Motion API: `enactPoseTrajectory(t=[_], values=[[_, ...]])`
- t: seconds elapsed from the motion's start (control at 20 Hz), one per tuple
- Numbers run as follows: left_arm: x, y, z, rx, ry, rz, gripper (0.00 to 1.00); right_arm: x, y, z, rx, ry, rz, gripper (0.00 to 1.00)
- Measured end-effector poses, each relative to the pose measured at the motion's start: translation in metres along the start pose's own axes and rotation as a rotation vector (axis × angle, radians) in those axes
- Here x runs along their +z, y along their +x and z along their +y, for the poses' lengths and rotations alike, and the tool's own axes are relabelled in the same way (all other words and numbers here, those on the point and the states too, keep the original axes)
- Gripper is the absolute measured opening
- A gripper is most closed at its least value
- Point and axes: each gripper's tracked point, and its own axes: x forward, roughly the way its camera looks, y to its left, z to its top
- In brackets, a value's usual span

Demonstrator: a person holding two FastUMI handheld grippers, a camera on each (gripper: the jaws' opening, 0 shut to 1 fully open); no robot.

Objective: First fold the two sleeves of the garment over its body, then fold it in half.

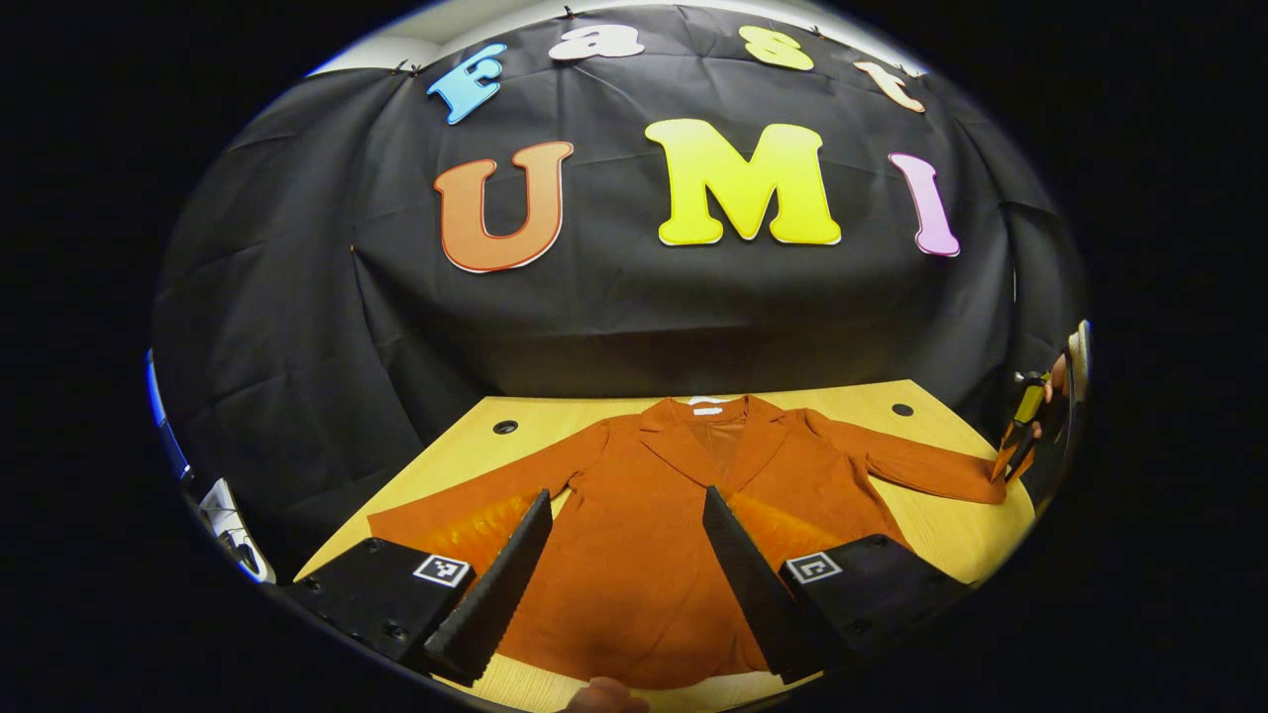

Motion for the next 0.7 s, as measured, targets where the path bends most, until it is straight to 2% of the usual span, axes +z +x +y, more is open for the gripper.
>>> enactPoseTrajectory(t=[0.1, 0.2, 0.3, 0.4, 0.45, 0.55, 0.7], values=[[0.000, 0.001, 0.001, -0.001, -0.003, -0.004, 0.99, -0.004, -0.006, 0.003, 0.013, 0.015, 0.010, 0.41], [-0.001, 0.001, 0.002, 0.001, -0.005, -0.001, 0.99, 0.000, 0.000, 0.007, 0.012, 0.024, 0.012, 0.23], [-0.003, 0.002, 0.003, -0.001, -0.002, 0.004, 0.99, 0.000, 0.003, 0.009, 0.032, 0.008, 0.001, 0.23], [-0.002, 0.001, 0.004, 0.000, 0.004, -0.002, 0.99, 0.003, 0.001, 0.009, 0.061, 0.010, -0.004, 0.12], [-0.001, 0.001, 0.004, -0.003, 0.006, -0.003, 0.99, 0.004, 0.002, 0.011, 0.080, -0.006, -0.012, 0.12], [-0.001, 0.003, 0.002, -0.007, 0.010, -0.002, 0.99, 0.002, -0.001, 0.008, 0.106, -0.079, -0.022, 0.05], [0.004, 0.001, -0.001, -0.022, 0.020, -0.016, 0.99, 0.010, -0.022, 0.015, 0.114, -0.081, -0.078, 0.06]])
